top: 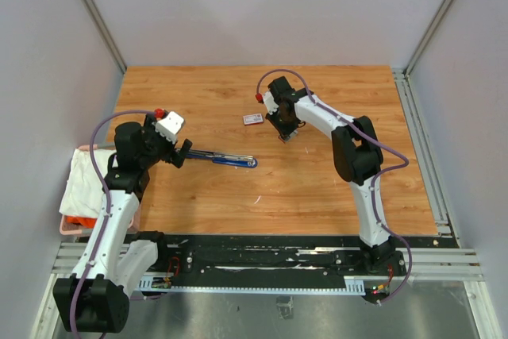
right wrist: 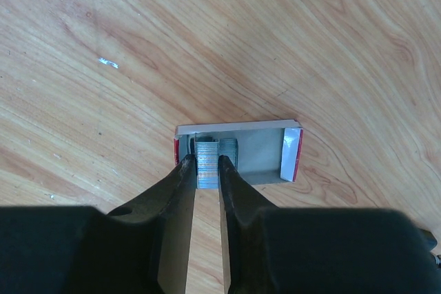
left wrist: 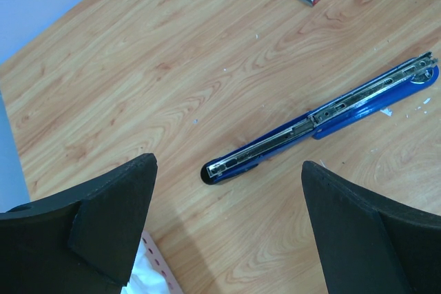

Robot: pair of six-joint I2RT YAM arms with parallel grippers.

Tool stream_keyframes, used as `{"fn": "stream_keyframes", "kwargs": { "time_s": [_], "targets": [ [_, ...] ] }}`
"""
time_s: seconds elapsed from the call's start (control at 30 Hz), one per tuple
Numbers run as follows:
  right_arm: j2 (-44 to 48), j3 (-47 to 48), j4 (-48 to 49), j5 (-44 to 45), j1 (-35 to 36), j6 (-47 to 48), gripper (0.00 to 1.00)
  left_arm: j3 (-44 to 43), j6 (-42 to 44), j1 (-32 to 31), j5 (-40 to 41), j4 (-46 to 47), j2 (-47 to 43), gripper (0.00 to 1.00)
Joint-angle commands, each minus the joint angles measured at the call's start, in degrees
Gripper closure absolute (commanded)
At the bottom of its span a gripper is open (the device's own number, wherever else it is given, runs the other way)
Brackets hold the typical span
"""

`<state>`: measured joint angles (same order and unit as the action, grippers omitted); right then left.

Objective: Unload the staples from the stapler
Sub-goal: Place the staple in the staple box.

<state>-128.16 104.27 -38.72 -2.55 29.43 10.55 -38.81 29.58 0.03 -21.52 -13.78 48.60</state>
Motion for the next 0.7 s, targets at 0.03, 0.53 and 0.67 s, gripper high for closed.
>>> {"fn": "stream_keyframes", "kwargs": {
  "time_s": [0.03,0.53,0.67],
  "targets": [
    [2.23,-0.65,-1.35,-0.61,-0.78,0.53,0.79,0.49,0.56,0.41,-0.45,1.39,0.09,0.02],
    [2.34,0.50,-1.91,-0.63,-0.78,0.48,0.81,0.46,0.58,0.41,-0.50,1.48,0.09,0.02],
    [2.79,1.21,-2.07,-0.27,-0.78,0.82,0.84,0.48,0.56,0.41,-0.45,1.52,0.09,0.02]
  ]
}}
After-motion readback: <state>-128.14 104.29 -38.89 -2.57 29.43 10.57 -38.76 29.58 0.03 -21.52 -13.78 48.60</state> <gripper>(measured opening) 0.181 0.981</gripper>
